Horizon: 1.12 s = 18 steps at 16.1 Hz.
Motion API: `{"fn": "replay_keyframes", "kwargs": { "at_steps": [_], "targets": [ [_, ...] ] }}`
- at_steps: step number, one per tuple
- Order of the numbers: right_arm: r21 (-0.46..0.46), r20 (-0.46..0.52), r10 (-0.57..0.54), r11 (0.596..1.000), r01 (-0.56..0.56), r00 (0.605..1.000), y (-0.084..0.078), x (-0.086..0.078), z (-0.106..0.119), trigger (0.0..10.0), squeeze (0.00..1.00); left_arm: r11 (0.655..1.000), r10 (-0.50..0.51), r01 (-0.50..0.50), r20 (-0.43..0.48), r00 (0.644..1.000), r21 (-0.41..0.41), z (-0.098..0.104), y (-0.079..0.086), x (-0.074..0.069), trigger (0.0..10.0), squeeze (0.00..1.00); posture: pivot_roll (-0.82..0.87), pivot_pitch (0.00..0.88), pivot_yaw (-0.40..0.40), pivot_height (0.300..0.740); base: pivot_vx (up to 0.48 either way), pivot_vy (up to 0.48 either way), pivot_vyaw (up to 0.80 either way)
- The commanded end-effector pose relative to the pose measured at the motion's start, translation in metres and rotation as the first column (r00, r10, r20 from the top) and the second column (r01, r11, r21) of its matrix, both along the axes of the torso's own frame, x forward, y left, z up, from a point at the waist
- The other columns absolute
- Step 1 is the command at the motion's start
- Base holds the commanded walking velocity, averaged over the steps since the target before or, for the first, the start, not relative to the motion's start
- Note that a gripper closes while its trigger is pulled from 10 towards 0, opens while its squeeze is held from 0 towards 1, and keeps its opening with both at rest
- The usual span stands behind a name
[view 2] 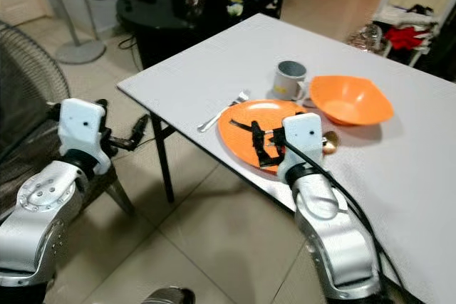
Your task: Setting the table
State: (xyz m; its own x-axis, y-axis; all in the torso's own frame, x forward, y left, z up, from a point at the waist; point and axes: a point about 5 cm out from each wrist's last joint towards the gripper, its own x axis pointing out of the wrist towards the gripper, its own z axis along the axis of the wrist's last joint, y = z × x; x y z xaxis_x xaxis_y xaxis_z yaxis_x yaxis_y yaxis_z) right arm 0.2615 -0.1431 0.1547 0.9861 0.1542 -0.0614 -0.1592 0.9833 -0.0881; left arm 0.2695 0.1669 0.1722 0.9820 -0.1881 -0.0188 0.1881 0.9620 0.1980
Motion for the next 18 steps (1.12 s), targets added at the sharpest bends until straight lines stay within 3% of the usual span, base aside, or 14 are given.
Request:
{"fn": "replay_keyframes", "kwargs": {
  "at_steps": [1, 7, 9, 12, 17, 18],
  "targets": [
    [0.011, 0.003, 0.019, 1.0, -0.019, 1.0, -0.001, 0.003, 0.003, 10.0, 1.0, 1.0, 0.011, -0.011, 0.007, 1.0, -0.005, 0.001, 0.001, 0.001, 10.0, 0.0, 0.11, 0.0, -0.004, 0.74, 0.0, 0.0, 0.0],
    [0.014, -0.006, -0.015, 1.0, 0.015, 1.0, -0.005, 0.005, 0.0, 10.0, 1.0, 0.999, -0.025, 0.025, 0.019, 1.0, -0.039, 0.003, -0.005, 0.003, 10.0, 0.0, 0.1, 0.0, -0.001, 0.74, 0.0, 0.0, 0.0],
    [0.034, -0.013, -0.027, 0.999, 0.028, 1.0, -0.006, 0.006, 0.0, 10.0, 1.0, 0.999, -0.029, 0.029, 0.021, 0.999, -0.04, 0.003, -0.005, 0.003, 10.0, 0.0, 0.1, 0.0, -0.001, 0.74, 0.311, 0.0, 0.0],
    [0.044, -0.034, -0.02, 0.999, 0.022, 0.999, -0.005, 0.009, 0.0, 10.0, 1.0, 0.999, -0.034, 0.035, 0.024, 0.999, -0.041, 0.004, -0.004, 0.004, 10.0, 0.0, 0.1, 0.0, -0.004, 0.74, 0.345, 0.0, -0.78],
    [0.04, -0.012, 0.018, 0.999, -0.017, 1.0, 0.0, 0.014, 0.006, 10.0, 1.0, 0.999, -0.027, 0.028, 0.034, 0.999, -0.038, 0.008, 0.001, 0.007, 10.0, 0.0, 0.1, 0.0, -0.007, 0.74, 0.362, 0.0, 0.0],
    [0.042, -0.012, 0.019, 0.999, -0.019, 1.0, 0.0, 0.015, 0.006, 10.0, 0.85, 0.999, -0.027, 0.028, 0.034, 0.999, -0.039, 0.008, 0.001, 0.008, 10.0, 0.0, 0.1, 0.0, -0.007, 0.74, 0.379, 0.0, 0.0]
  ]
}}
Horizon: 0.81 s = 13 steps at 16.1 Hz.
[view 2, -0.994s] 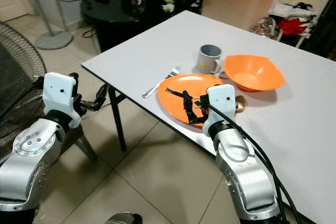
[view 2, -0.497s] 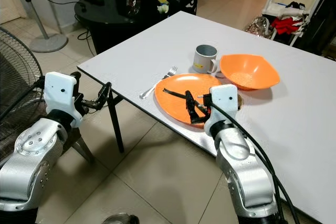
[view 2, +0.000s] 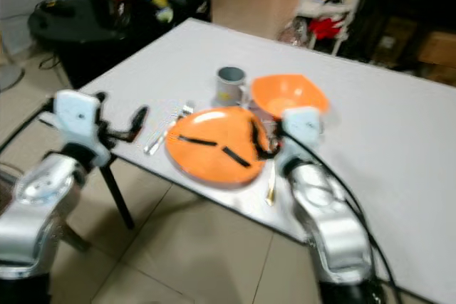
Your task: Setting the table
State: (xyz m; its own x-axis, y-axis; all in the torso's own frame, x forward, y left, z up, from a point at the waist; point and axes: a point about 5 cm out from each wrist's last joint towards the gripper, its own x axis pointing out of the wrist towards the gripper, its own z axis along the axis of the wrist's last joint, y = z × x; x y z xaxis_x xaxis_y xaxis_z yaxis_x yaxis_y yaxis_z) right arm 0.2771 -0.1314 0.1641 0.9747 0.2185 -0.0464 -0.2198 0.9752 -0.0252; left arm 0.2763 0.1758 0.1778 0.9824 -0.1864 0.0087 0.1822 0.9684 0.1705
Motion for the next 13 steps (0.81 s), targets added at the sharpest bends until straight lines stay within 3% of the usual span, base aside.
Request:
{"fn": "replay_keyframes", "kwargs": {
  "at_steps": [1, 13],
  "targets": [
    [-0.018, -0.015, -0.032, 0.999, 0.032, 0.999, -0.012, 0.0, -0.002, 10.0, 0.0, 1.0, -0.03, 0.03, 0.014, 0.999, -0.007, 0.002, -0.008, 0.002, 10.0, 0.0, 0.1, 0.0, -0.007, 0.74, 0.382, 0.0, 0.0],
    [0.012, -0.04, -0.015, 1.0, 0.016, 0.999, -0.012, 0.011, 0.002, 10.0, 0.0, 0.999, -0.048, 0.048, 0.019, 0.999, -0.002, 0.003, -0.008, 0.005, 10.0, 0.0, 0.1, 0.0, -0.007, 0.74, 0.389, 0.0, 0.0]
  ]
}}
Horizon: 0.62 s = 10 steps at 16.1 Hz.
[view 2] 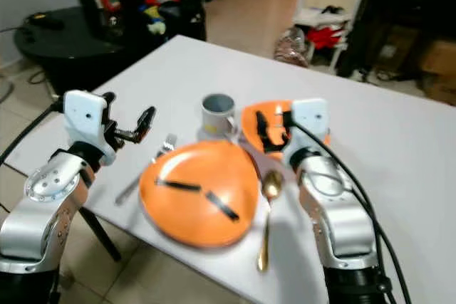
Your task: Setting the table
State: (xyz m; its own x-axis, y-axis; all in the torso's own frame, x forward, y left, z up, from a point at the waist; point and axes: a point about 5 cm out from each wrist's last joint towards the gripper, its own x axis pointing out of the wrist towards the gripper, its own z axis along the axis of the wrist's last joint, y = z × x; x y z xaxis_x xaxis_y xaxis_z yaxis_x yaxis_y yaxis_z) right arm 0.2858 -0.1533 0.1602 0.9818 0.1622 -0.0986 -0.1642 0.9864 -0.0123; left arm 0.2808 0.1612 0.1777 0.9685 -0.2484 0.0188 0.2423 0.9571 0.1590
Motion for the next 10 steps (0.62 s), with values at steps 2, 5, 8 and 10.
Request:
{"fn": "replay_keyframes", "kwargs": {
  "at_steps": [2, 5, 8, 10],
  "targets": [
    [0.063, 0.004, 0.042, 0.997, -0.042, 0.999, 0.01, 0.005, 0.008, 10.0, 0.0, 1.0, 0.009, -0.009, 0.012, 1.0, 0.015, 0.003, 0.006, 0.001, 10.0, 0.0, 0.1, 0.0, -0.006, 0.74, 0.386, 0.0, 0.0],
    [0.044, -0.054, 0.045, 0.998, -0.043, 0.998, 0.002, 0.012, 0.011, 10.0, 0.0, 0.999, -0.018, 0.018, 0.004, 1.0, 0.042, 0.004, 0.005, 0.002, 10.0, 0.0, 0.1, 0.0, -0.003, 0.74, 0.37, 0.0, 0.0],
    [-0.034, -0.172, 0.046, 0.998, -0.052, 0.984, -0.018, 0.026, 0.014, 10.0, 0.0, 0.989, -0.12, 0.121, -0.021, 0.993, 0.086, 0.006, 0.001, 0.004, 10.0, 0.0, 0.1, 0.0, -0.002, 0.74, 0.0, 0.0, 0.0],
    [-0.072, -0.227, 0.065, 0.994, -0.083, 0.972, -0.026, 0.031, 0.014, 10.0, 0.0, 0.977, -0.185, 0.187, -0.038, 0.982, 0.1, 0.008, -0.001, 0.003, 10.0, 0.0, 0.1, 0.0, -0.003, 0.74, 0.0, 0.0, 0.0]
  ]
}}
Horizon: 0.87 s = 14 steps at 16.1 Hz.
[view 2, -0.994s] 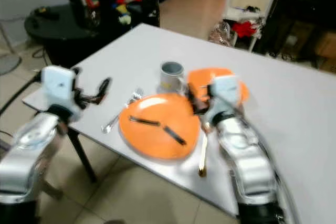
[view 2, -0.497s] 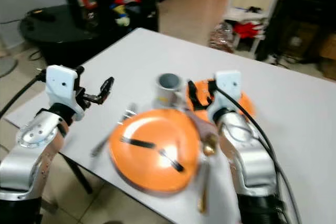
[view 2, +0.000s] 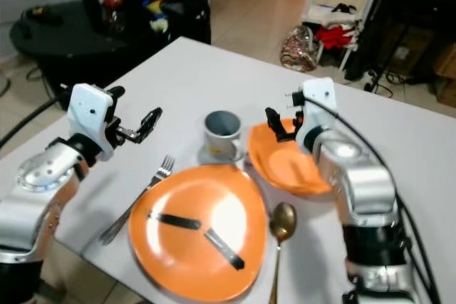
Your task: Setting the table
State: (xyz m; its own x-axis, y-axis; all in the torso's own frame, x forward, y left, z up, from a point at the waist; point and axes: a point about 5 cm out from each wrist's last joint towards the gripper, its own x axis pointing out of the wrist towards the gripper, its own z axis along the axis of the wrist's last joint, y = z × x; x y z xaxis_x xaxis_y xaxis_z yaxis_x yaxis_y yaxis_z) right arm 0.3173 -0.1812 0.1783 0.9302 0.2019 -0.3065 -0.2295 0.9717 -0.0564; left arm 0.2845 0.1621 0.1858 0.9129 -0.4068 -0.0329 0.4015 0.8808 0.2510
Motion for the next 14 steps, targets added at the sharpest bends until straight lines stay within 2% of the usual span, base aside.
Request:
{"fn": "replay_keyframes", "kwargs": {
  "at_steps": [1, 3, 4, 5, 8, 9, 11, 14],
  "targets": [
    [-0.011, -0.056, 0.023, 1.0, -0.024, 0.998, -0.002, 0.001, -0.005, 10.0, 0.0, 0.999, -0.052, 0.052, -0.021, 0.998, 0.011, 0.0, -0.004, -0.001, 10.0, 0.0, 0.1, 0.0, -0.003, 0.74, 0.0, 0.0, 0.0],
    [-0.073, -0.168, 0.045, 0.996, -0.058, 0.985, -0.018, 0.01, -0.012, 10.0, 0.0, 0.98, -0.183, 0.189, -0.089, 0.979, 0.066, 0.001, -0.008, -0.004, 10.0, 0.0, 0.1, 0.0, -0.008, 0.74, 0.0, 0.0, 0.0],
    [-0.081, -0.182, 0.042, 0.995, -0.058, 0.982, -0.022, 0.012, -0.012, 10.0, 0.0, 0.973, -0.212, 0.221, -0.112, 0.971, 0.071, -0.001, -0.008, -0.005, 10.0, 0.0, 0.1, 0.0, -0.01, 0.74, 0.0, 0.0, 0.0],
    [-0.125, -0.194, 0.039, 0.99, -0.064, 0.98, -0.028, 0.016, -0.013, 10.0, 0.0, 0.967, -0.231, 0.245, -0.153, 0.961, 0.077, -0.005, -0.008, -0.007, 10.0, 0.0, 0.1, 0.0, -0.014, 0.74, 0.0, 0.0, 0.0],
    [-0.165, -0.196, 0.024, 0.985, -0.057, 0.98, -0.037, 0.023, -0.009, 10.0, 0.0, 0.962, -0.25, 0.264, -0.17, 0.953, 0.067, -0.008, -0.009, -0.008, 10.0, 0.0, 0.1, 0.0, -0.017, 0.74, 0.0, 0.0, 0.0],
    [-0.187, -0.23, 0.043, 0.978, -0.088, 0.972, -0.038, 0.024, -0.013, 10.0, 0.0, 0.956, -0.273, 0.287, -0.181, 0.945, 0.06, -0.008, -0.012, -0.01, 10.0, 0.0, 0.1, 0.0, -0.019, 0.74, 0.0, 0.0, 0.0],
    [-0.185, -0.29, 0.109, 0.968, -0.168, 0.951, -0.028, 0.024, -0.031, 10.0, 0.0, 0.946, -0.303, 0.318, -0.187, 0.934, 0.055, -0.009, -0.017, -0.012, 10.0, 0.0, 0.1, 0.0, -0.02, 0.74, 0.0, 0.0, 0.0],
    [-0.191, -0.273, 0.112, 0.967, -0.168, 0.956, -0.018, 0.033, -0.044, 10.0, 0.0, 0.945, -0.307, 0.322, -0.184, 0.934, 0.055, -0.009, -0.019, -0.012, 10.0, 0.0, 0.11, 0.0, -0.028, 0.74, 0.0, 0.0, 0.0]
  ]
}}
